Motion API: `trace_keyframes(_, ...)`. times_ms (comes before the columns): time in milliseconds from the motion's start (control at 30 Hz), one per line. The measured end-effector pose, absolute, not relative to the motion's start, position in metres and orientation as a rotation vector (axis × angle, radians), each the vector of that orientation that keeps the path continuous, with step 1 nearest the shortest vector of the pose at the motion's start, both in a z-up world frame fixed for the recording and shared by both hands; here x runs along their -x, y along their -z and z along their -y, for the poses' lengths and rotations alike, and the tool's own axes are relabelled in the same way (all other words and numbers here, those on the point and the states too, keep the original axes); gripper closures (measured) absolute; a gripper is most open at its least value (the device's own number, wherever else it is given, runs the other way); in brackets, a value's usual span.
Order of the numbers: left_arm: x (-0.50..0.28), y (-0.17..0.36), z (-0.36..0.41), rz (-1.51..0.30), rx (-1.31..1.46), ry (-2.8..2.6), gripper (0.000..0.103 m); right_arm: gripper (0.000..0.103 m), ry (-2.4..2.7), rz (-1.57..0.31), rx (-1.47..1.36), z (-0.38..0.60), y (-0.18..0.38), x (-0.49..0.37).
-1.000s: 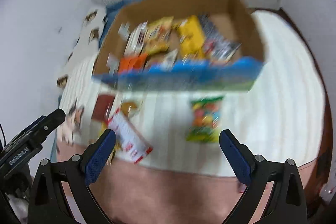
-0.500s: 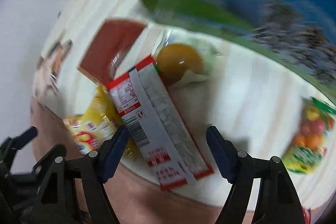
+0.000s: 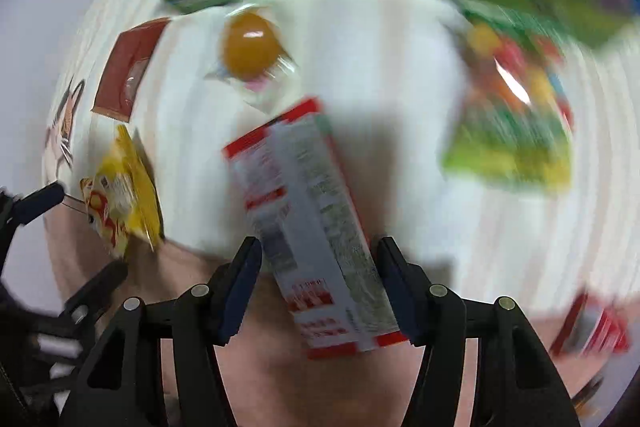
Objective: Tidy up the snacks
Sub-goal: 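Grasp the yellow crisp bag with left tool while right grasps red-white biscuit box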
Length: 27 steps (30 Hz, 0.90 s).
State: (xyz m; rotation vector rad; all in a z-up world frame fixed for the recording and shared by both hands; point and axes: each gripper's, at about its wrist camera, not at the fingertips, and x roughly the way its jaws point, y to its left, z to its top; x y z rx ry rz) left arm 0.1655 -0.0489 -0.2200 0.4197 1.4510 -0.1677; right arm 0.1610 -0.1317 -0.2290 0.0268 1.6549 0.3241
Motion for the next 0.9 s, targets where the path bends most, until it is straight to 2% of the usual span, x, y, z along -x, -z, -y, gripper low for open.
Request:
trace_keyframes(100, -0.173, 0.240, 0.060, -1.479, -0.519, 0.174, 0.011, 0.036, -0.308, -1.678, -0.132, 0.145, 0.229, -0.155)
trace_keyframes(133, -0.178, 0.245, 0.059, -1.495, -0.505, 0.165, 0.011, 0.030, -0.311, -1.680, -0.144, 0.146, 0.229, -0.154)
trace_keyframes(167, -0.183, 0.247, 0.055, -1.508, -0.470, 0.147, 0.011, 0.027, -0.309, -1.675, -0.152, 0.146, 0.228, -0.154)
trace_keyframes(367, -0.210, 0.244, 0.009, -1.584, -0.042, 0.034, 0.011, 0.023, -0.290, -1.641, -0.136, 0.137, 0.228, -0.164)
trace_keyframes(467, -0.211, 0.243, -0.002, -1.589, 0.050, 0.020, 0.011, 0.018, -0.264, -1.650, -0.093, 0.121, 0.240, -0.169)
trace_keyframes(600, -0.207, 0.242, 0.001, -1.596, 0.054, 0.002, 0.011, 0.018, -0.225, -1.634, 0.002, 0.098, 0.247, -0.166)
trace_keyframes(667, -0.206, 0.245, 0.003, -1.582, 0.069, -0.010, 0.012, 0.025, -0.195, -1.610, 0.007, 0.092, 0.247, -0.164)
trace_keyframes(700, -0.202, 0.245, 0.006, -1.571, 0.080, -0.023, 0.018, 0.029, -0.177, -1.599, -0.004, 0.093, 0.246, -0.163)
trace_keyframes(733, -0.195, 0.246, 0.011, -1.560, 0.093, -0.044, 0.030, 0.036, -0.162, -1.588, -0.034, 0.096, 0.245, -0.163)
trace_keyframes(800, -0.182, 0.247, 0.005, -1.544, 0.129, -0.072, 0.044, 0.041, -0.153, -1.578, -0.082, 0.105, 0.240, -0.162)
trace_keyframes(900, -0.163, 0.245, -0.004, -1.533, 0.209, -0.087, 0.047, 0.044, -0.159, -1.568, -0.135, 0.126, 0.229, -0.159)
